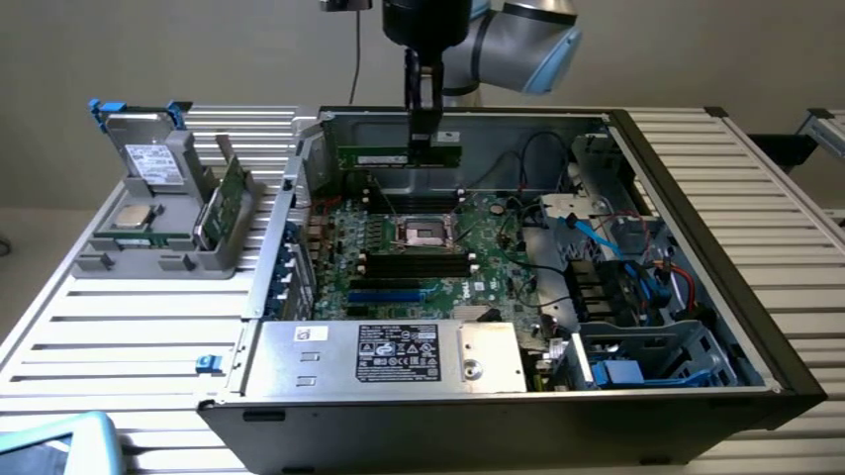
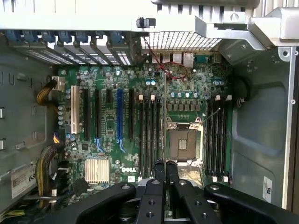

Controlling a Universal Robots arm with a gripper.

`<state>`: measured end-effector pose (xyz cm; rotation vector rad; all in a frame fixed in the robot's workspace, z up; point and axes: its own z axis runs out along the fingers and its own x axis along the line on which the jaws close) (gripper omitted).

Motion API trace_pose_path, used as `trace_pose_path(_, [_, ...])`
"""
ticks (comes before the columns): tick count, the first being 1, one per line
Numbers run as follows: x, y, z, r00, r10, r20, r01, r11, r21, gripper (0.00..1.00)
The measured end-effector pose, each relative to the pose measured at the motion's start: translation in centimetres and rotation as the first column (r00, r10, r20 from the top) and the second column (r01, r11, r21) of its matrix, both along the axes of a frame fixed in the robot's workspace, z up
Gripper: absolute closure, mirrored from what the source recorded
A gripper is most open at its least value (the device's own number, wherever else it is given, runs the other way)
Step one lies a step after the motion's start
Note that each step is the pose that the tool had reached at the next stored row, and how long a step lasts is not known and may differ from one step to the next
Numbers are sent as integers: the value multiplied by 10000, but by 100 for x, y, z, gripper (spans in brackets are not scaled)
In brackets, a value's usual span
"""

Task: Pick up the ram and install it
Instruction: 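Insert the ram into the slot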

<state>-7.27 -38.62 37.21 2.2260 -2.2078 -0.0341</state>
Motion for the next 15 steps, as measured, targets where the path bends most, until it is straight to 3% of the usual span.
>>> trace_pose_path(3, [8, -7, -45, 10000, 35, 1, -35, 10000, -20, 87])
trace_pose_path(10, [12, -28, -104, 10000, 37, 21, -37, 9998, -184, 87])
trace_pose_path(15, [66, -30, -185, 10000, 37, 79, -35, 9998, -194, 87])
